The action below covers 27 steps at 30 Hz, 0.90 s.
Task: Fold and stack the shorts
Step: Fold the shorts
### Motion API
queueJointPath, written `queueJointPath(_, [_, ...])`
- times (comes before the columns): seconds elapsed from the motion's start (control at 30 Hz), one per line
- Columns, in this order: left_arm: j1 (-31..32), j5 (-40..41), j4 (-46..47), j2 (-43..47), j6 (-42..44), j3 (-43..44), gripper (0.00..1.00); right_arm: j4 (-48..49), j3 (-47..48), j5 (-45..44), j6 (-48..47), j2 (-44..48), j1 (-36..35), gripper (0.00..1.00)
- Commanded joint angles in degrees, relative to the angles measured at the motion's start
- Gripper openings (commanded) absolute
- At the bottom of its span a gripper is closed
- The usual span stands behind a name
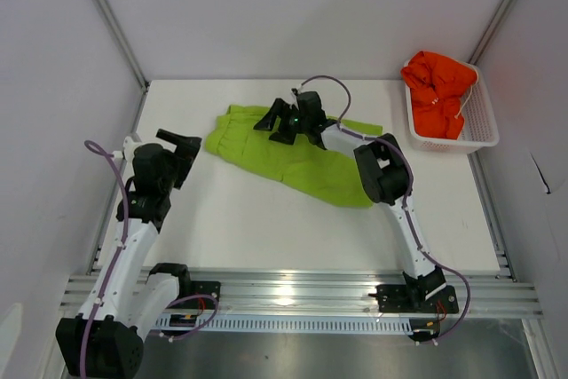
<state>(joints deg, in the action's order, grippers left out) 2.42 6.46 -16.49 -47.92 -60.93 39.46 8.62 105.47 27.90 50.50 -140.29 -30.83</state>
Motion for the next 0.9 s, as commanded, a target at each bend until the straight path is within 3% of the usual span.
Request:
queueJointPath(0.0, [0.1,1.2,-1.0,1.2,2.0,0.4,0.99,-13.0,4.1,0.6,-1.8,-2.2,-2.6,0.84])
queueJointPath(0.1, [0.1,1.2,-0.8,1.2,2.1,0.4,0.99,-27.7,5.6,-2.2,-9.8,-2.2,-5.2,0.84])
queueJointPath(0.17, [0.1,1.4,-0.5,1.0,2.1,-0.1,0.99,-30.8,3.5,-1.7,-13.7,-0.4,-7.5,0.83])
queueJointPath(0.27, [0.1,0.8,0.0,0.3,1.6,-0.5,0.99,-29.4,-6.1,0.2,-15.8,4.7,-9.3,0.82])
queueJointPath(0.43, [0.1,-0.8,0.3,-0.2,2.4,-1.1,0.99,-33.9,-17.6,2.8,-27.1,12.2,-14.2,0.81])
queueJointPath(0.57, [0.1,-2.8,0.1,-0.9,5.8,-0.5,0.99,-38.1,-27.0,-2.7,-34.8,22.1,-14.3,0.83])
queueJointPath(0.73, [0.1,-5.9,1.5,-5.1,9.4,-1.3,0.99,-40.1,-26.6,-8.8,-38.5,24.8,-7.9,0.86])
queueJointPath(0.87, [0.1,-9.6,7.6,-10.8,9.8,-3.9,0.99,-34.7,-27.4,-8.8,-36.4,30.4,-6.9,0.86])
